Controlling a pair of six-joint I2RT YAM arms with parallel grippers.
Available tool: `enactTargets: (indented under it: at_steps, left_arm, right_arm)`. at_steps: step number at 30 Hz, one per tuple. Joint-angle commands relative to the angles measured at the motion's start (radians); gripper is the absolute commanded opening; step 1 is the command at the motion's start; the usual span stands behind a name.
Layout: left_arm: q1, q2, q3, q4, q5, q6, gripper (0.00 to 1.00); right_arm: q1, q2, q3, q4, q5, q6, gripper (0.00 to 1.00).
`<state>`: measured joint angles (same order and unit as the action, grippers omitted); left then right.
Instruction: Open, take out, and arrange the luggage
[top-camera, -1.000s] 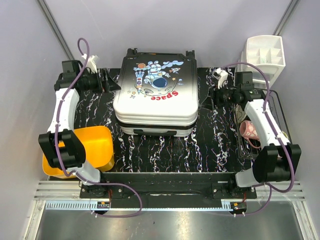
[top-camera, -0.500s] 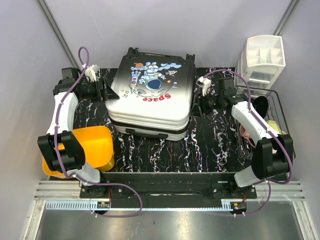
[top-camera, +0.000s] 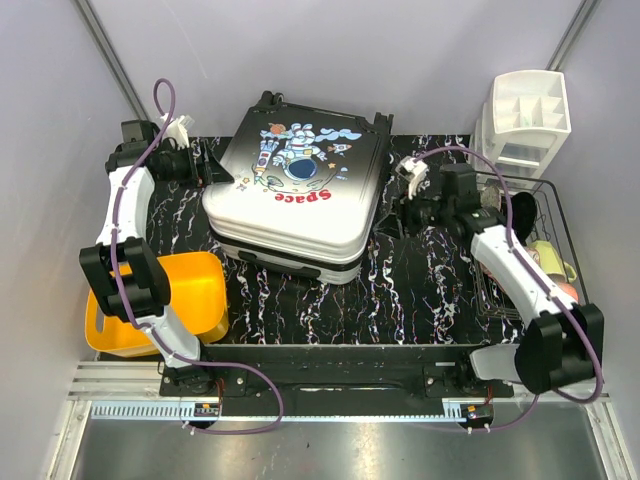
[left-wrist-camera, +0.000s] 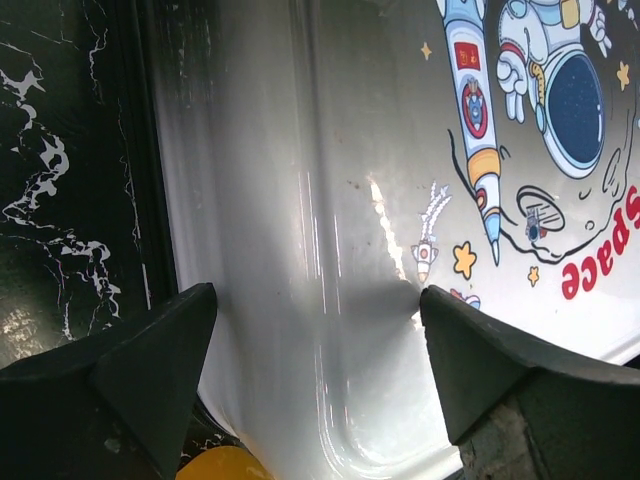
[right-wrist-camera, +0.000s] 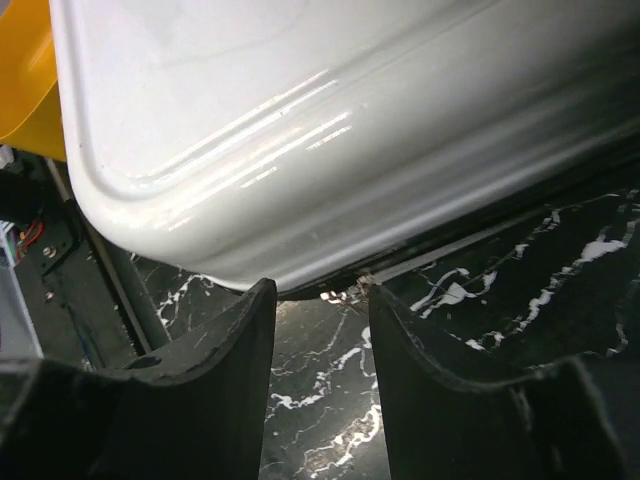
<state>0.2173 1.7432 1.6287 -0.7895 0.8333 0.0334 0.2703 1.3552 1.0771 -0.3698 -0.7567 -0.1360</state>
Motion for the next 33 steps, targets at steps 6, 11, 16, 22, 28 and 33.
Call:
enactTargets:
  at_steps: [6, 11, 16, 22, 28, 33]
  left_arm:
    - [-0.012, -0.016, 0.037, -0.036, 0.095, 0.117, 0.86]
    - [-0.01, -0.031, 0.02, -0.065, 0.099, 0.167, 0.87]
    - [-0.012, -0.043, -0.007, -0.083, 0.089, 0.181, 0.86]
    - [-0.009, -0.042, -0.032, -0.083, 0.087, 0.183, 0.87]
    - [-0.01, -0.053, -0.047, -0.088, 0.092, 0.197, 0.86]
    - [-0.01, -0.045, -0.05, -0.088, 0.095, 0.204, 0.86]
  right_arm:
    - [-0.131, -0.11, -0.141, 0.107, -0.026, -0.07, 0.49]
    - [-0.134, -0.119, -0.245, 0.21, -0.081, -0.087, 0.49]
    - [-0.132, -0.102, -0.339, 0.351, -0.102, -0.07, 0.49]
    - [-0.088, -0.033, -0.353, 0.456, -0.133, -0.062, 0.43]
    - [-0.007, -0.045, -0.387, 0.489, -0.125, -0.069, 0.41]
    - [0.026, -0.033, -0.364, 0.445, -0.144, -0.146, 0.39]
